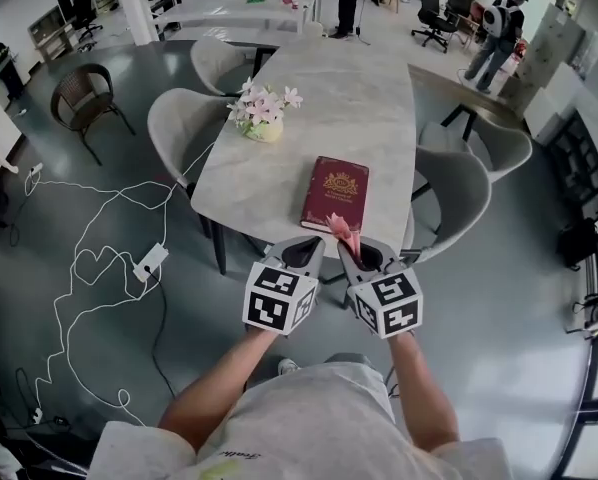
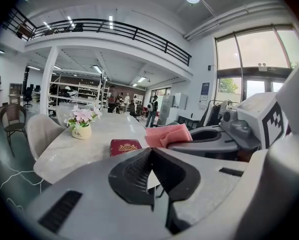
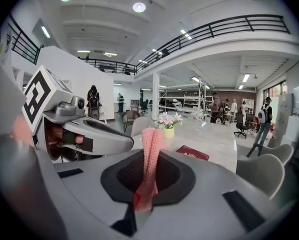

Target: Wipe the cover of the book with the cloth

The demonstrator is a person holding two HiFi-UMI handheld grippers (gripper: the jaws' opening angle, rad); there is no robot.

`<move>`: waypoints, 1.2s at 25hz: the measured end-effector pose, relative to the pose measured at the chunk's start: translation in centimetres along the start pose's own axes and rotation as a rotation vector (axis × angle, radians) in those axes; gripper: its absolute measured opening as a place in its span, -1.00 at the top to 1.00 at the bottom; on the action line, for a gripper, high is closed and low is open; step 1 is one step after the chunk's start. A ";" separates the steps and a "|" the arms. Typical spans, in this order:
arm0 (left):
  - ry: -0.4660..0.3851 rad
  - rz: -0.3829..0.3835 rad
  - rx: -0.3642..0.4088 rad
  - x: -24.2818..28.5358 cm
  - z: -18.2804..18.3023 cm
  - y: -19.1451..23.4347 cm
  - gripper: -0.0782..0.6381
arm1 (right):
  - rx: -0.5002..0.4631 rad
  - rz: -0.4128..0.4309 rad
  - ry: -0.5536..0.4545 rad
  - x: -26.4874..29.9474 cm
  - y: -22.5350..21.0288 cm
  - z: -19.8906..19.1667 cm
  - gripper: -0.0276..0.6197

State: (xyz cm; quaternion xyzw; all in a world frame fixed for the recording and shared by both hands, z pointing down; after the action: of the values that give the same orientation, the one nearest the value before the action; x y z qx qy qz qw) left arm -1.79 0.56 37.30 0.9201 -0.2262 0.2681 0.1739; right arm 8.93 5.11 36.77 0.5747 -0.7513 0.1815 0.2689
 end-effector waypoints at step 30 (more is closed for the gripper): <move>0.091 0.020 -0.039 14.7 5.9 5.9 0.76 | -0.119 0.025 0.129 12.4 -17.1 1.9 0.87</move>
State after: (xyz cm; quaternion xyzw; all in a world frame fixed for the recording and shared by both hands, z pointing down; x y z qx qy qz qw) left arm 8.73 -11.76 42.26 0.9012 -0.2325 0.3069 0.1991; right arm 22.60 -10.17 42.26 0.5353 -0.7490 0.1767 0.3482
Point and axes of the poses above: the fingertips, and each gripper's own axes: x forward along the fingers, y to its left, z out of its top, the point moved 7 cm from there along -x, backward along the fingers, and after that the axes turned 14 degrees about y, right-handed, at the moved point
